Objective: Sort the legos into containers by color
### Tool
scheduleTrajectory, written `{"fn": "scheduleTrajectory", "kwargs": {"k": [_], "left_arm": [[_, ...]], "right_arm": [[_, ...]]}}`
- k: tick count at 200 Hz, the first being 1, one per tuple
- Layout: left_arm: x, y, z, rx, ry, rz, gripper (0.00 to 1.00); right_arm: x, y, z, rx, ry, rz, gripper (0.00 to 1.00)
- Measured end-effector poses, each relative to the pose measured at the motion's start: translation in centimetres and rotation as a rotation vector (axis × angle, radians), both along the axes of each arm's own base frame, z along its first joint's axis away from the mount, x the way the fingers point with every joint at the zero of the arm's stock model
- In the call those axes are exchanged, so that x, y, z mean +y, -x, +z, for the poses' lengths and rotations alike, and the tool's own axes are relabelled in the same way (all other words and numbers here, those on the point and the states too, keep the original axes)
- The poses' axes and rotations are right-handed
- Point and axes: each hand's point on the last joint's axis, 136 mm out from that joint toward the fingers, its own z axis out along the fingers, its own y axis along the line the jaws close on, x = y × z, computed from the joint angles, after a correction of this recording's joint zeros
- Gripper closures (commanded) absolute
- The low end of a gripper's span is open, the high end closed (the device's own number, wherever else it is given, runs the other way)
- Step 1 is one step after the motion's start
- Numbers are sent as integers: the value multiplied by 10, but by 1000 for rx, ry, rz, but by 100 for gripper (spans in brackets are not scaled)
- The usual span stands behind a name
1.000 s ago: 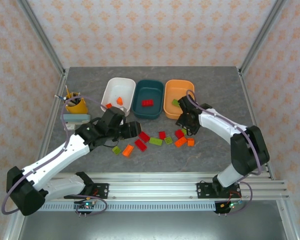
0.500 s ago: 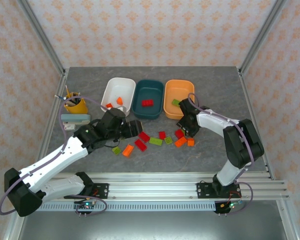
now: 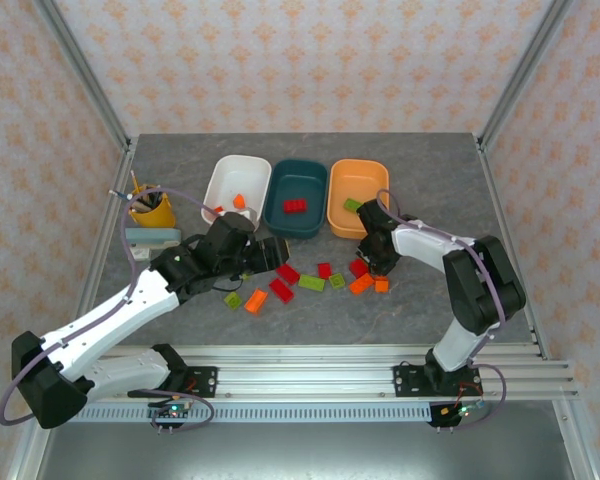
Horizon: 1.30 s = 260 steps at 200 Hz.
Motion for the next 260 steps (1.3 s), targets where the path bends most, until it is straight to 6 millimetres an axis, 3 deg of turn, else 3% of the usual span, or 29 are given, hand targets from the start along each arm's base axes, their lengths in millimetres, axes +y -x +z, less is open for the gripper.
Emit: {"fn": "scheduleTrajectory", "kwargs": {"k": [29,65,98,117,137,157,187,204,222,260], "left_arm": [[-2,-2,8,-14,11,0,24],[-6,-12,33,-61,30,11,24],[-8,-28,57,-107,14,43,24],[-8,-36,66,-125,-3,59,24],[-8,-41,68,-130,-18,72,24],[-8,-44,64,-123,-35,79,24],[-4,-43,60,-115,-58,91,24],[-1,-41,58,-106,-69,93,24],[2,-37,57,-100,-72,95,24],[11,-26,54,-79,-70,110,24]], "right_arm": [[-11,2,16,-42,49,9,71],[-14,-3,75,-194,94,94,71],[4,-39,119,-298,112,209,70],[19,-69,129,-316,115,268,70],[32,-95,119,-294,105,314,69],[36,-114,91,-228,90,330,68],[35,-122,47,-108,70,333,63],[35,-123,32,-63,64,335,56],[35,-122,27,-42,51,332,48],[37,-131,41,-70,42,332,38]]}}
